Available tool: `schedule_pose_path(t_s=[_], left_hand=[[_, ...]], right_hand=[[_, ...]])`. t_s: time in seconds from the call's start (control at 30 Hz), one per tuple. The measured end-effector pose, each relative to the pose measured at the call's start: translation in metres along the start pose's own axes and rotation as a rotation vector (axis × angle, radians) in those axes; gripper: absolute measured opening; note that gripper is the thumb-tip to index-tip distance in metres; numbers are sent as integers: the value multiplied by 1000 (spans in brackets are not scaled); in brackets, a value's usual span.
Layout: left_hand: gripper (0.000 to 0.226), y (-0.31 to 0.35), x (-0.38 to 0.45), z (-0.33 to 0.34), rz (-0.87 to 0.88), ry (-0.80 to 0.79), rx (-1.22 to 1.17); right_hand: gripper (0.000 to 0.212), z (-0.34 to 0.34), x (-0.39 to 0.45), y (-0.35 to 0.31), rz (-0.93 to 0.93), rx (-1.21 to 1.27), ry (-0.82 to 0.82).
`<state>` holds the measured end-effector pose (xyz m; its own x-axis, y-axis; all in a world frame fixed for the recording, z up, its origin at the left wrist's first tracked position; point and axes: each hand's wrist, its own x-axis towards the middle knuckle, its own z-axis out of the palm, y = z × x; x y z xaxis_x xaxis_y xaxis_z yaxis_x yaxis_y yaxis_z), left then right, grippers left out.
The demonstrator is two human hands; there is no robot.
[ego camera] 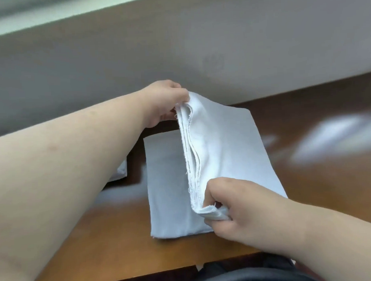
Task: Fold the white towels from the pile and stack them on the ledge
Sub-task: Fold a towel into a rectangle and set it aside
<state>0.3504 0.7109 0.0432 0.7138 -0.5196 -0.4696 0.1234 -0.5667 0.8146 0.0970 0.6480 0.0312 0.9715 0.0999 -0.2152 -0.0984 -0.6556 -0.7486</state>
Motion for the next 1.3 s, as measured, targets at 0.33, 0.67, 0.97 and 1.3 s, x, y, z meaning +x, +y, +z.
schedule_pose_path(t_s=[0.33,0.67,0.97,1.3], left_hand=[[38,-117,27,-46,-99,301,315],[73,-190,63,-36,-237,323,138],[53,-185,-61,88,145,77,695],[65,-163,-87,169,-193,-182,1159]], right_hand=[[15,102,99,-5,36,-160,-224],[61,133,110,34,188,-75,-478],[60,-23,150,169,477,-653,-218],[39,-36,110,181,701,-926,-437]])
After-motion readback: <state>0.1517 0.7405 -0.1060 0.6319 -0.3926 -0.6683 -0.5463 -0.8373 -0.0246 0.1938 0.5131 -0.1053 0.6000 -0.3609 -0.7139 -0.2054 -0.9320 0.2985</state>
